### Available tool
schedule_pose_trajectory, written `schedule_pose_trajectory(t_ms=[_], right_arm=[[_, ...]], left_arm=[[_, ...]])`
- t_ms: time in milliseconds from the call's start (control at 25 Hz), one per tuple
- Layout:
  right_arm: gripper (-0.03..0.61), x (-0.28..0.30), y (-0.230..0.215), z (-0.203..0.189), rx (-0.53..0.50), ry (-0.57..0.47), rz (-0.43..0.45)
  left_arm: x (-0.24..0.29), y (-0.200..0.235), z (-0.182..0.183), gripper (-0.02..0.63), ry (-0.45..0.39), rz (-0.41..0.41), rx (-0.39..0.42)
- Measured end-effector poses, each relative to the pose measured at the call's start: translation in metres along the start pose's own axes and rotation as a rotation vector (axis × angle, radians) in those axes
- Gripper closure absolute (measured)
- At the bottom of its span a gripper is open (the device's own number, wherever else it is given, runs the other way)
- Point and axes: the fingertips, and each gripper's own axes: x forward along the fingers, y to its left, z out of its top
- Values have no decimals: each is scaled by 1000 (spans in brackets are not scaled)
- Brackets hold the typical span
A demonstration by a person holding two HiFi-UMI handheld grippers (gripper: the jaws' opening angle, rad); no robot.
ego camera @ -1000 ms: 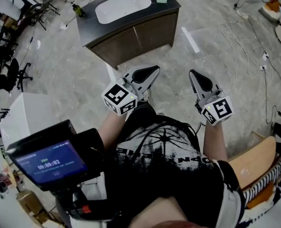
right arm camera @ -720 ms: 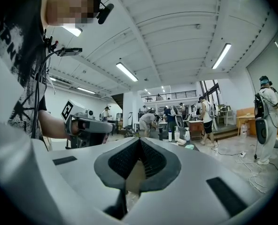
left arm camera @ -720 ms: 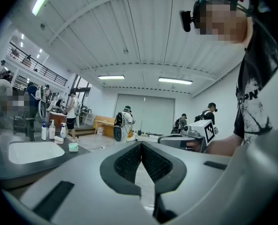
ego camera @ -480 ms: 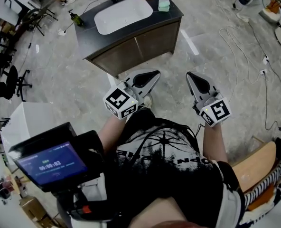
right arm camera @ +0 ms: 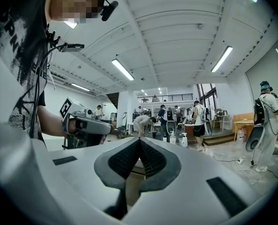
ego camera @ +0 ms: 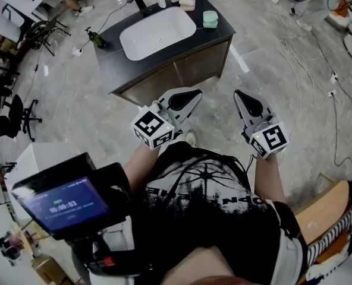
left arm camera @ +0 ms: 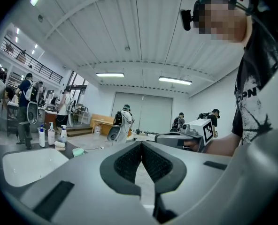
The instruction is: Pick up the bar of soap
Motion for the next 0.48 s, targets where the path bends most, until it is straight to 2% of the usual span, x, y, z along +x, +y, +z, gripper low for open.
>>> schedule_pose_trajectory(t_ms=[480], right_arm=[[566,77,-3,10,-42,-29,31]], left_arm=[[-3,80,0,603,8,-44,10]])
